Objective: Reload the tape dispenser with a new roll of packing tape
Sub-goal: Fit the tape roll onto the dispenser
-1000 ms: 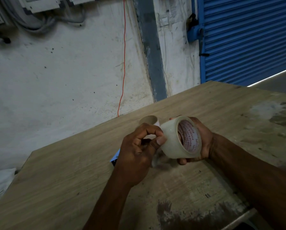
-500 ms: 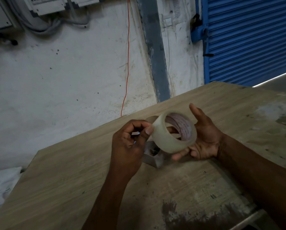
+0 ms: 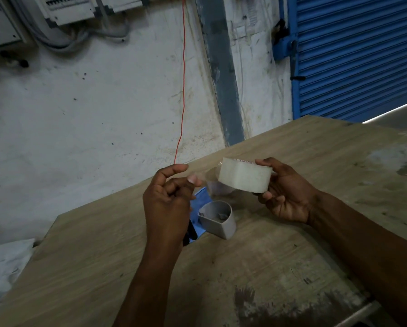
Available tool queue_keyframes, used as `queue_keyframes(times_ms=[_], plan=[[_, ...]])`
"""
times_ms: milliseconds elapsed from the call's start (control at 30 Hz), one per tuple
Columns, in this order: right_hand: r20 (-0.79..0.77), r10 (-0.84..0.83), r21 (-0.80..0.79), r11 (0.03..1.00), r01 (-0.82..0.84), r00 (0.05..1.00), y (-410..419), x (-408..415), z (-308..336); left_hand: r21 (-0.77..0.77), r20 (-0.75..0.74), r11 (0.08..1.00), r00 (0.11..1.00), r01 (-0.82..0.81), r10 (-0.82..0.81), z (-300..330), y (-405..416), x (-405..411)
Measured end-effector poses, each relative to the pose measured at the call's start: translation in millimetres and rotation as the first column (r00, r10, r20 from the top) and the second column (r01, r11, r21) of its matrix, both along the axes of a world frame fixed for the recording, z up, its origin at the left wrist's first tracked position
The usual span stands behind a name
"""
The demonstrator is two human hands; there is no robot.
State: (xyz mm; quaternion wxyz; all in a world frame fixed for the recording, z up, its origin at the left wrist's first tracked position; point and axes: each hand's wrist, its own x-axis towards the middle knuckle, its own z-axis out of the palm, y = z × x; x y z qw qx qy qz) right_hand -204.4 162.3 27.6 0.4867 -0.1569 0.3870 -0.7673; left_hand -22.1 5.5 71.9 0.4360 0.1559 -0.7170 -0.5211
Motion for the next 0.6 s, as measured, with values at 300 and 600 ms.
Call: queue_keyframes(times_ms=[300,600], plan=[[0.13,0.178,0.051,0.981,-0.186,0.975,1,7,3,-0.519,0.389,0.826,0.921,0.221,-0.002,0,-3,2],[0.181,0.399,-0.04,0.916,-0.398,0.899,1,10,2,-0.542,0.213,0.813,0.971,0.213,-0.113,-3,-5,5]])
